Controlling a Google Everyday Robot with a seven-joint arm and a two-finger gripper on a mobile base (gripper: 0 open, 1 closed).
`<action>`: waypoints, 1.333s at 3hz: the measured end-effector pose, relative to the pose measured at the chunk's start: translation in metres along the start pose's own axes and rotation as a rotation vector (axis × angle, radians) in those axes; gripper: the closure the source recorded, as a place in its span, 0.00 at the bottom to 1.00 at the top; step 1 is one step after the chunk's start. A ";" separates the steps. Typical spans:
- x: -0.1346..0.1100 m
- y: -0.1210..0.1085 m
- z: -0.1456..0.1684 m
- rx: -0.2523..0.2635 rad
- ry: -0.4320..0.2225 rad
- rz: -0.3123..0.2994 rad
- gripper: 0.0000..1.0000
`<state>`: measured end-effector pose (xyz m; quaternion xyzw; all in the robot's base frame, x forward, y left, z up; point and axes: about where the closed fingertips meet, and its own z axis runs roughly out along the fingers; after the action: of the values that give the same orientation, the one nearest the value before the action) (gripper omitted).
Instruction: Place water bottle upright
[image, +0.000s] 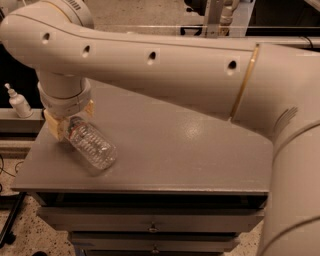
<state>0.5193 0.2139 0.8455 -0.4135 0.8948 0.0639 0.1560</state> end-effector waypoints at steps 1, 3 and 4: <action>-0.004 -0.014 -0.007 0.058 0.016 -0.009 0.64; -0.050 -0.066 -0.055 0.156 -0.087 -0.044 1.00; -0.054 -0.083 -0.081 0.120 -0.213 -0.054 1.00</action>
Offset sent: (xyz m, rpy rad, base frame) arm 0.0736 -0.0138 0.0604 -0.1356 -0.1669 -0.0040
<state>0.5972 0.1792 0.9410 -0.4181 0.8639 0.0493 0.2763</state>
